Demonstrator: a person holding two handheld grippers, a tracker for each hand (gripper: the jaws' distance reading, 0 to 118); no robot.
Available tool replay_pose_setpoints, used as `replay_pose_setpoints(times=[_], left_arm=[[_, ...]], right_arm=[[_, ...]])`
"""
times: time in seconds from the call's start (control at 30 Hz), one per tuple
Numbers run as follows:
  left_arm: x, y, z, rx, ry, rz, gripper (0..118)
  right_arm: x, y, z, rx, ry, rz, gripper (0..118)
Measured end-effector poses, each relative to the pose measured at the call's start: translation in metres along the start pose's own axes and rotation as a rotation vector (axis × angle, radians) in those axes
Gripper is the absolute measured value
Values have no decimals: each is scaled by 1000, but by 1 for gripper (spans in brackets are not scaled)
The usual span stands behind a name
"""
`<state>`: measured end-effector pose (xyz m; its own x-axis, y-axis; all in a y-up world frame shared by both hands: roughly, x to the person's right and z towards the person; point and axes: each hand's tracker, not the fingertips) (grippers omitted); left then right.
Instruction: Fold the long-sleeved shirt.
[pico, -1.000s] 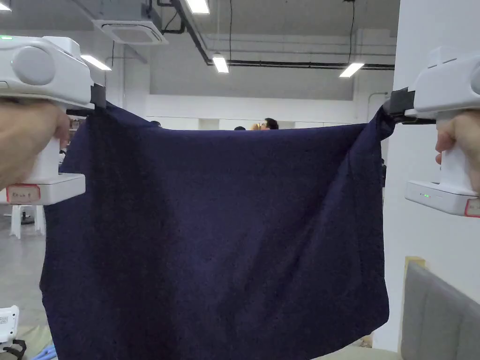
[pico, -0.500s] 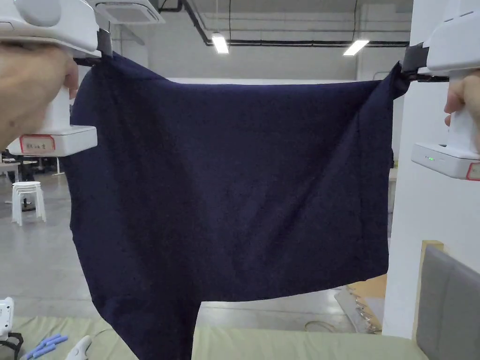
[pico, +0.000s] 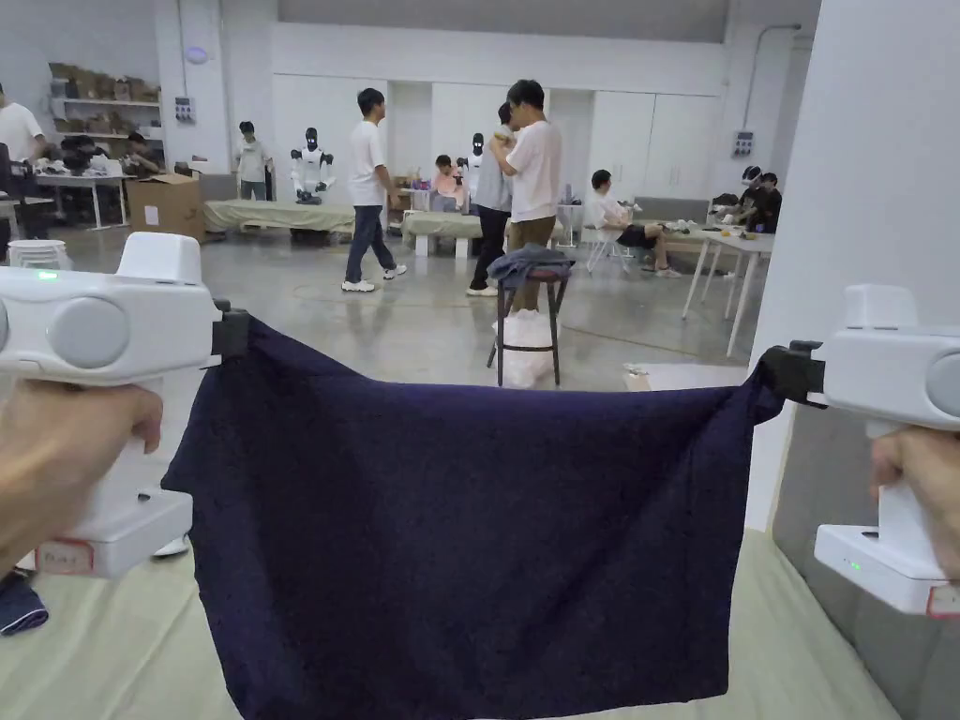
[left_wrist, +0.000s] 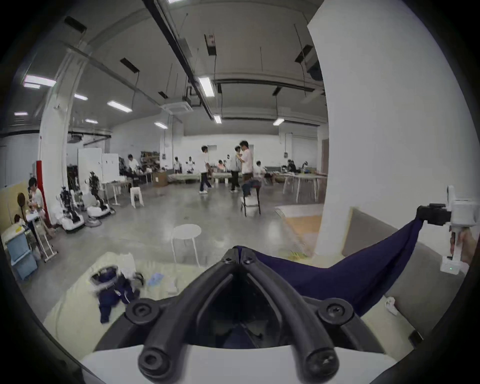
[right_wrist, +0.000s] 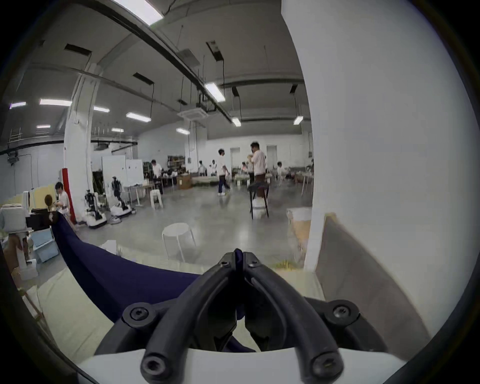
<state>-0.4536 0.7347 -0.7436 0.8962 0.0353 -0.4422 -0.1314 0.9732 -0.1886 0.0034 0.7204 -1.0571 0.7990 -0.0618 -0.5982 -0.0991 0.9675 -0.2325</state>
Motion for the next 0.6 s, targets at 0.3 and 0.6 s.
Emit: replay_pose_setpoints(times=[0.3,0.6], left_arm=[[20,-137,108,-148,-36,-30,3],[19,-298,237,-458,-104,77,3]], right_arm=[[15,-143,101,-112,39,-27,2],[8,-292,226,-339,115,73,2]])
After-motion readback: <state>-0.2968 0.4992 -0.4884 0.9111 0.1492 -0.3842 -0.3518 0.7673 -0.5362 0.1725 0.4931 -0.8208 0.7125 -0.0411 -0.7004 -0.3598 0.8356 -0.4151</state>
